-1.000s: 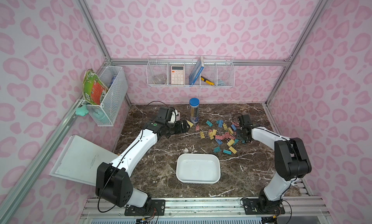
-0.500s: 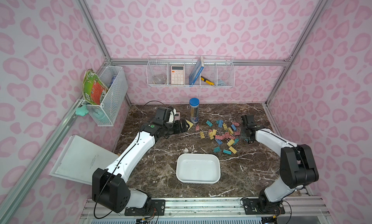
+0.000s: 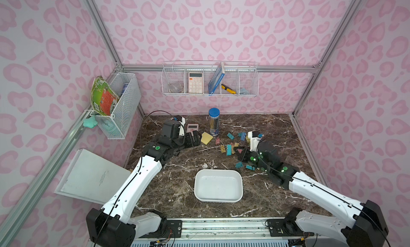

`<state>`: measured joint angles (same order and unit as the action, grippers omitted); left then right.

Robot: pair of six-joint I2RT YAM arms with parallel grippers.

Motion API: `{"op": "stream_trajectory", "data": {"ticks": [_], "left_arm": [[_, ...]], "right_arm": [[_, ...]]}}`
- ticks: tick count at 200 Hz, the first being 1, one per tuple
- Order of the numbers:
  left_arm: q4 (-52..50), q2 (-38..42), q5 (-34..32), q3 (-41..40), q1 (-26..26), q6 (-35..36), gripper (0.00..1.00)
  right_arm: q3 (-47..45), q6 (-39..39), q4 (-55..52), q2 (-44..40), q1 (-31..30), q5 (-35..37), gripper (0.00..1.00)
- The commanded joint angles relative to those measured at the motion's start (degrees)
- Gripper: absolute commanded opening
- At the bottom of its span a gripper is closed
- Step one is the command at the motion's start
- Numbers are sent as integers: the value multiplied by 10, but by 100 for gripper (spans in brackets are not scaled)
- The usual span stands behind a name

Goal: Put the binder clips in the storage box
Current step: Place the binder clip in the storage box.

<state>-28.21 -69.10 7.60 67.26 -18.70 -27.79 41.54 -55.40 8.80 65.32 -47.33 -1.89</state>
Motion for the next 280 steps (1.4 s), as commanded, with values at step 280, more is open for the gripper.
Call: {"op": "stream_trajectory", "data": {"ticks": [280], "left_arm": [[13,95,10,-86,33,-35,99]], "right_arm": [[-20,-251,258,346,-151,5,21]]}}
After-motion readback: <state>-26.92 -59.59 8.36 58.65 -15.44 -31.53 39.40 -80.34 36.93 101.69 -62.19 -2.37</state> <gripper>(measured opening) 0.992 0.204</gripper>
